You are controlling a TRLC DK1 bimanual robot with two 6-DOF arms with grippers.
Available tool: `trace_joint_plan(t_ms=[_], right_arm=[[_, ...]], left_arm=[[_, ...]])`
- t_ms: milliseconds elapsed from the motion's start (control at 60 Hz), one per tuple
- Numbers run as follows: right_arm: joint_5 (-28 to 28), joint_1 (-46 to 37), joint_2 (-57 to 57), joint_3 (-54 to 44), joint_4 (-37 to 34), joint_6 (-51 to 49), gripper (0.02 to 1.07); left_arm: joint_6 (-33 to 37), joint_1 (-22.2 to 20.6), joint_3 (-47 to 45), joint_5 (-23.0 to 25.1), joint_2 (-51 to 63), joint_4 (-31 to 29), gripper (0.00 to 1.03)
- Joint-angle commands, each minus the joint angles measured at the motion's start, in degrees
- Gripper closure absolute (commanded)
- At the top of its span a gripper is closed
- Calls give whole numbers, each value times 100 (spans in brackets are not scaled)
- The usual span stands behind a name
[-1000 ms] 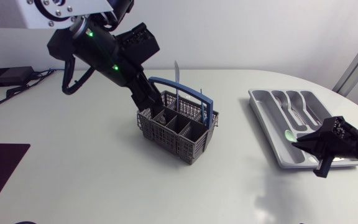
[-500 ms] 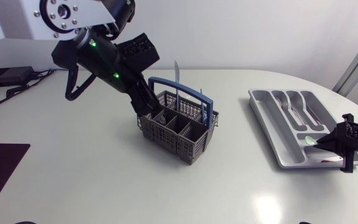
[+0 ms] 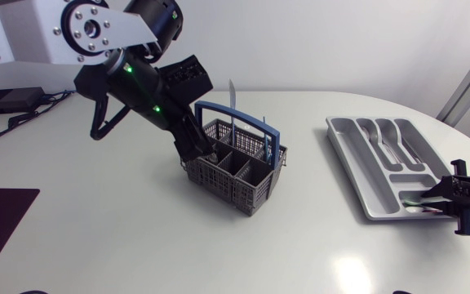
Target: Unload the cutlery basket into the drawer organizer.
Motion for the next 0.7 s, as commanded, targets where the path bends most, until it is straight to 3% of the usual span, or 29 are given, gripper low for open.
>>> trace_joint_plan(t_ms=[0,33,117,200,400,683], right_arm=[[-11,-33,-196,-167,96,-50,60],[-20,-41,-337,-238,87,11,50],[-29,20,-777,-396,-141,293,6],[-99,126,-1154,-536,-405,530,6],[-978,213,-1954,-844,-1099,1005,7],[-1295,662,-2921,-1864,-1486,1013,7]], left_arm=[[198,-70,-163,-28,-111,37,14],[225,-88,-171,-28,-111,37,14],[348,-123,-224,-28,-137,37,14],[462,-141,-330,-28,-146,160,14],[611,-106,-505,-28,12,406,14],[1569,0,-505,-46,267,784,15]])
